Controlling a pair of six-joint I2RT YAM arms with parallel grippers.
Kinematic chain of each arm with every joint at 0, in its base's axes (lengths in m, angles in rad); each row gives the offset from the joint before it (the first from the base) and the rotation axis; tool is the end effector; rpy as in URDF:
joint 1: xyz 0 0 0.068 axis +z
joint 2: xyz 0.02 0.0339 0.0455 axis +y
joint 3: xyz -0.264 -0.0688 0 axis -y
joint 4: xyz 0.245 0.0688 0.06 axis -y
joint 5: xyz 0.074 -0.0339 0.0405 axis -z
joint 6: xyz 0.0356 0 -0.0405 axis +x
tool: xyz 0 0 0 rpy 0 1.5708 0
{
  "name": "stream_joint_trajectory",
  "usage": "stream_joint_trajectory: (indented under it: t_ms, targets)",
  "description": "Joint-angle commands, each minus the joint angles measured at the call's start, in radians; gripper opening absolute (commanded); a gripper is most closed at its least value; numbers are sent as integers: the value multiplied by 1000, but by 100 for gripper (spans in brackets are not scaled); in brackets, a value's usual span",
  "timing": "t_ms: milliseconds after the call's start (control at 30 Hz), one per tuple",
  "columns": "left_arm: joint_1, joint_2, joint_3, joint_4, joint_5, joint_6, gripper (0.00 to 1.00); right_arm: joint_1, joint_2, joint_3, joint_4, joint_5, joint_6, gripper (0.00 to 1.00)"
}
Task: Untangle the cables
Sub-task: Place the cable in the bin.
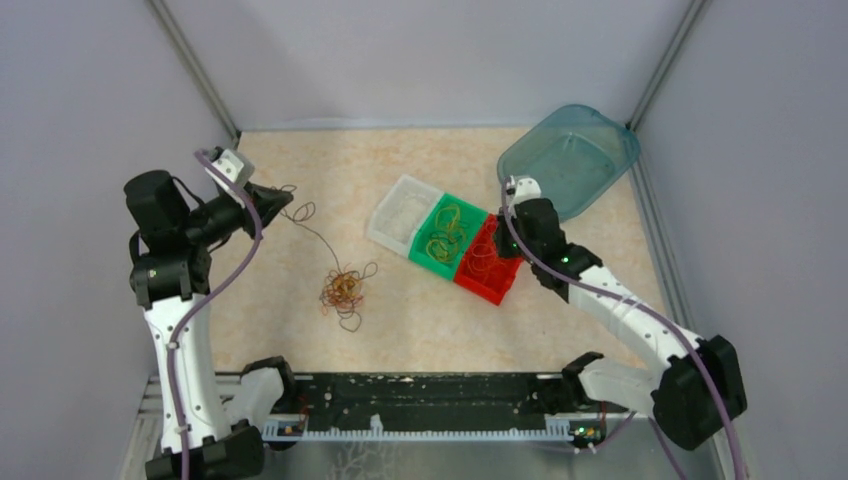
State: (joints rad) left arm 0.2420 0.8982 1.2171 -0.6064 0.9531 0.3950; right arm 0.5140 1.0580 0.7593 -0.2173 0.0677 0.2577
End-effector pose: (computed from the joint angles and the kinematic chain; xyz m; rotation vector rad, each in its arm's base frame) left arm 0.1624 0.0102 0.4270 0.7545 1.5837 -0.4195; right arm 0.2080 0.1147 0.2748 -0.2284 2.0978 0.3963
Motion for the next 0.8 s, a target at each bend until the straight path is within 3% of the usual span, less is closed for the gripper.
stream_joint_trajectory:
  t_ms: [0,100,300,367,600,700,767]
  targets:
    - [-3,-2,43,-10,85,-50,0,-9,108,10,-19,152,27,0]
    - [-3,-5,39,-12,84,-43,0,-9,161,6,-25,192,46,2]
    - [-3,2,38,-13,96,-43,0,-9,147,63,-73,243,50,46]
    - [-3,5,42,-13,103,-48,0,-9,109,93,-78,226,32,55]
    - [-3,12,46,-12,133,-71,0,-9,-6,225,-114,190,7,57]
    - [-3,10,46,-9,154,-88,0,-8,-69,209,26,-25,-12,56]
    - [-3,7,46,6,166,-112,0,9,-91,148,239,-246,17,58]
